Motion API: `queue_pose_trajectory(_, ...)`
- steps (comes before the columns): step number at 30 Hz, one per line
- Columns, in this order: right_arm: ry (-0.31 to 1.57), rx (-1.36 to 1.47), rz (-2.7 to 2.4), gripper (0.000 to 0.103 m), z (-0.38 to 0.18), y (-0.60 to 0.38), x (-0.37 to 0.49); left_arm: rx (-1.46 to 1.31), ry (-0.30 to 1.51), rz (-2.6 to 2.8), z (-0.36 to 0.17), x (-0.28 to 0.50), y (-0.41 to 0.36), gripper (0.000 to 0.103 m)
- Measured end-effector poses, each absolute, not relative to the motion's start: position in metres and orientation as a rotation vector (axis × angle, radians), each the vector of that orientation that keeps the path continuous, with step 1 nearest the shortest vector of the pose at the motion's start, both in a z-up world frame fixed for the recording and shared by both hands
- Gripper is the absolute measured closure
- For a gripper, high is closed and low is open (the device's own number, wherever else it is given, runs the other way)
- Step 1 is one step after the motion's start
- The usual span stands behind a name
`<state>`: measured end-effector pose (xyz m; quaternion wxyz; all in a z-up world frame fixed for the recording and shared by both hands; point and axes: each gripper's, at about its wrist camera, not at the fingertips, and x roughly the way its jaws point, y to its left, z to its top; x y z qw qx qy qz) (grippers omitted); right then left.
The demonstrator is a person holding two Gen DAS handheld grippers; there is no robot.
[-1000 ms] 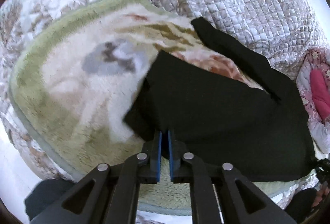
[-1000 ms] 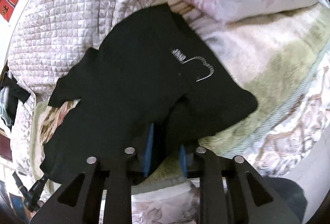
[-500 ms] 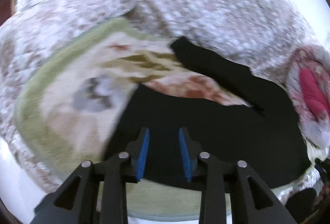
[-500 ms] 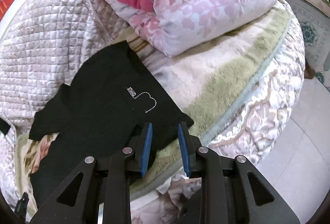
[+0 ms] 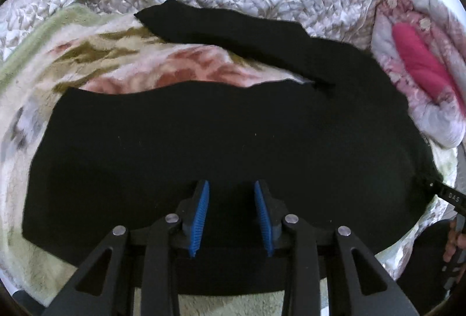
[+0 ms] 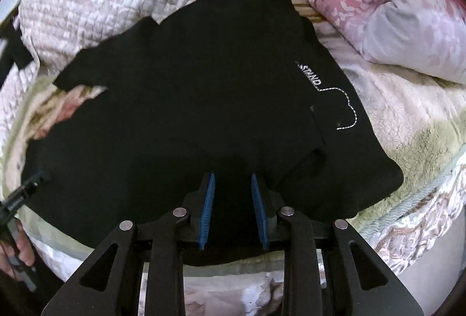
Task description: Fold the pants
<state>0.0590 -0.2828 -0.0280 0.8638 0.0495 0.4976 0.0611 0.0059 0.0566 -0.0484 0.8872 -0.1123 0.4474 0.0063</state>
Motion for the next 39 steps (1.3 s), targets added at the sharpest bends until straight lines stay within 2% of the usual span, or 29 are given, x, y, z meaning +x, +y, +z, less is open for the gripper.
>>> queue_pose_trajectory(1, 1.034, 0.101, 0.133, 0.074, -0.024, -0.283, 0.059, -0.227, 0.932, 0.014, -0.046, 0.006, 0.056, 0.068)
queue_pose_trajectory(3, 1.012, 0.092, 0.143, 0.062, -0.017, -0.284, 0.057, -0.227, 0.936, 0.029, -0.041, 0.005, 0.058, 0.067)
queue_pose_trajectory(7, 0.949, 0.116, 0.214, 0.053, 0.0, -0.277, 0.057, -0.22, 0.944, 0.055, -0.026, 0.011, 0.062, 0.062)
queue_pose_trajectory(11, 0.92, 0.091, 0.279, 0.052, 0.01, -0.258, 0.071, -0.197, 0.909, 0.045, -0.009, 0.02, 0.057, 0.054)
queue_pose_trajectory(18, 0.887, 0.046, 0.407, 0.051, 0.017, -0.232, 0.092, -0.148, 0.853, 0.034, 0.015, 0.042, 0.047, 0.053)
queue_pose_trajectory(20, 0.899, 0.021, 0.419, 0.047, 0.016, -0.228, 0.103, -0.158, 0.844, 0.017, 0.017, 0.051, 0.047, 0.053)
queue_pose_trajectory(27, 0.896, -0.078, 0.454, 0.047, 0.019, -0.218, 0.145, -0.107, 0.825, 0.015, 0.018, 0.089, 0.042, 0.053)
queue_pose_trajectory(35, 0.901, -0.186, 0.498, 0.046, 0.011, -0.206, 0.227, -0.079, 0.86, -0.002, 0.007, 0.172, 0.055, 0.053)
queue_pose_trajectory(38, 0.902, -0.238, 0.504, 0.042, 0.008, -0.201, 0.261, -0.059, 0.866, 0.015, 0.002, 0.208, 0.065, 0.051)
queue_pose_trajectory(39, 0.902, -0.249, 0.513, 0.039, 0.007, -0.199, 0.27, -0.052, 0.866, 0.025, 0.0, 0.219, 0.068, 0.048)
